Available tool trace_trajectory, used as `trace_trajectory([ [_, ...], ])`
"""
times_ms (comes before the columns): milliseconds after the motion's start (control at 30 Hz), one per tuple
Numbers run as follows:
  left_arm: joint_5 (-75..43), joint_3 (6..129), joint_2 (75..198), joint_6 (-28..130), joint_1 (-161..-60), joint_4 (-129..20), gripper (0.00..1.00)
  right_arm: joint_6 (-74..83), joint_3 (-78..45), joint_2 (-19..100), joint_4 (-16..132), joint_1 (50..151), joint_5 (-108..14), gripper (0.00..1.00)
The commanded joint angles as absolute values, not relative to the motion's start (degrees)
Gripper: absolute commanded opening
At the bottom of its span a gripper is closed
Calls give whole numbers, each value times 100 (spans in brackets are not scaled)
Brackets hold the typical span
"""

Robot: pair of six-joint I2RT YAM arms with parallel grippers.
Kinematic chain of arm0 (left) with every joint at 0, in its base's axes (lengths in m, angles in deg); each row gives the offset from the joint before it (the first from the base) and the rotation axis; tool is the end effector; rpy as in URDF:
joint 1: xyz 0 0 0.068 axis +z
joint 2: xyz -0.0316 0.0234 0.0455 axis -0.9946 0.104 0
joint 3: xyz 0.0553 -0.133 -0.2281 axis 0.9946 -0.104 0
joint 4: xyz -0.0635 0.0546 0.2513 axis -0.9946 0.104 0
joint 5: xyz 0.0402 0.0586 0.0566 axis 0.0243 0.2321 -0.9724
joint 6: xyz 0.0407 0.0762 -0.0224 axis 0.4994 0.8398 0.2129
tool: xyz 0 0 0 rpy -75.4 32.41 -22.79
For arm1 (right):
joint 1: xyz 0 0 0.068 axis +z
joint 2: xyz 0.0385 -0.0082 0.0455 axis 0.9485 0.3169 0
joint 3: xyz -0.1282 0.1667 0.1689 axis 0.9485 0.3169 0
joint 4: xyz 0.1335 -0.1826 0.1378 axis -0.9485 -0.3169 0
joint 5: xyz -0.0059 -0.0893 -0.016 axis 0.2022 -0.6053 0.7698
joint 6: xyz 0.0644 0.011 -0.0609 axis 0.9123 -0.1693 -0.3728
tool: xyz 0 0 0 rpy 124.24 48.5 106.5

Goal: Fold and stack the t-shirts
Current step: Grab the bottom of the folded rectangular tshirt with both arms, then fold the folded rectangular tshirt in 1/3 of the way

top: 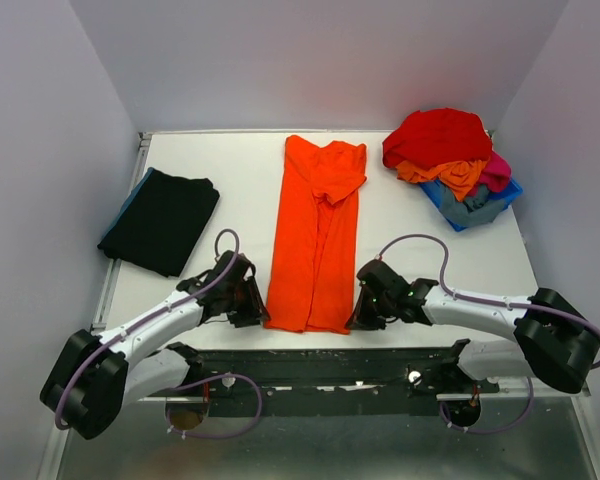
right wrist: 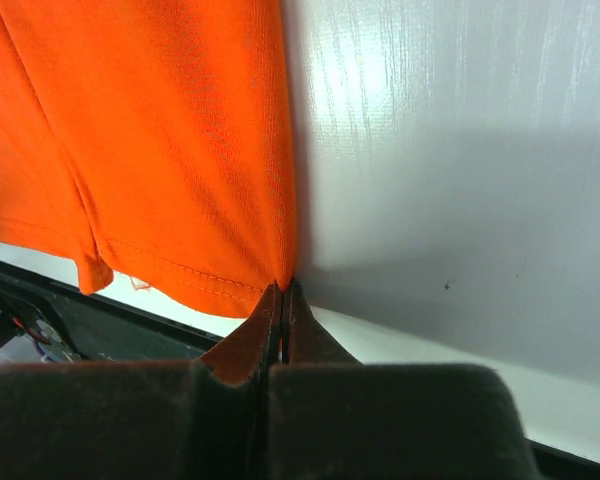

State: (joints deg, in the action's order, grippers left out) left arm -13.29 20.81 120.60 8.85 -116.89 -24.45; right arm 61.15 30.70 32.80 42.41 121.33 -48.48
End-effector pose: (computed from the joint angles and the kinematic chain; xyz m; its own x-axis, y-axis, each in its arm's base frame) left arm 0.1593 -0.1208 0.1147 -0.9290 -0.3396 -0.1470 -0.2339 0.8466 -0.4781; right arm 0.1480 0.1875 0.0981 -0.9601 0.2420 -0.1402 0.1489 0.8666 0.4762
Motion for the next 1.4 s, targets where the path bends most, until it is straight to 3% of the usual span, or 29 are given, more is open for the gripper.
trace_trajectory([
  [0, -941, 1850, 12373, 663, -11796, -2889, 42, 5998, 3126, 3241, 4164, 12136, -4714, 1],
  [67, -887, 1859, 12522, 610, -11796, -3162, 31, 5998, 3126, 3215, 4155, 12136, -4679, 1],
  [167, -966, 2069, 12559, 610, -11839, -3146, 4, 5981, 3118, 3022, 4032, 12136, -4670, 1],
  [200, -1027, 2131, 12471, 601, -11857, -3058, 0, 5937, 3100, 2926, 3953, 12136, -4696, 1],
  [400, -703, 2385, 11785, 399, -12015, -3347, 0, 5674, 2802, 2240, 3382, 12040, -4925, 1],
  [600, -1071, 3447, 12539, 811, -11841, -3233, 0, 4778, 2065, 2405, 3241, 10952, -4662, 1],
  [900, -1396, 4933, 14761, 873, -10531, -4464, 0, 3477, -114, 4688, 3109, 9281, -3775, 1],
  [1100, -1494, 5909, 16063, 873, -10328, -4683, 0, 3344, -1170, 5789, 3056, 8867, -3537, 1],
  [1367, -1581, 6938, 16865, 970, -10284, -4570, 0, 3116, -2243, 6765, 2863, 8577, -3264, 1],
])
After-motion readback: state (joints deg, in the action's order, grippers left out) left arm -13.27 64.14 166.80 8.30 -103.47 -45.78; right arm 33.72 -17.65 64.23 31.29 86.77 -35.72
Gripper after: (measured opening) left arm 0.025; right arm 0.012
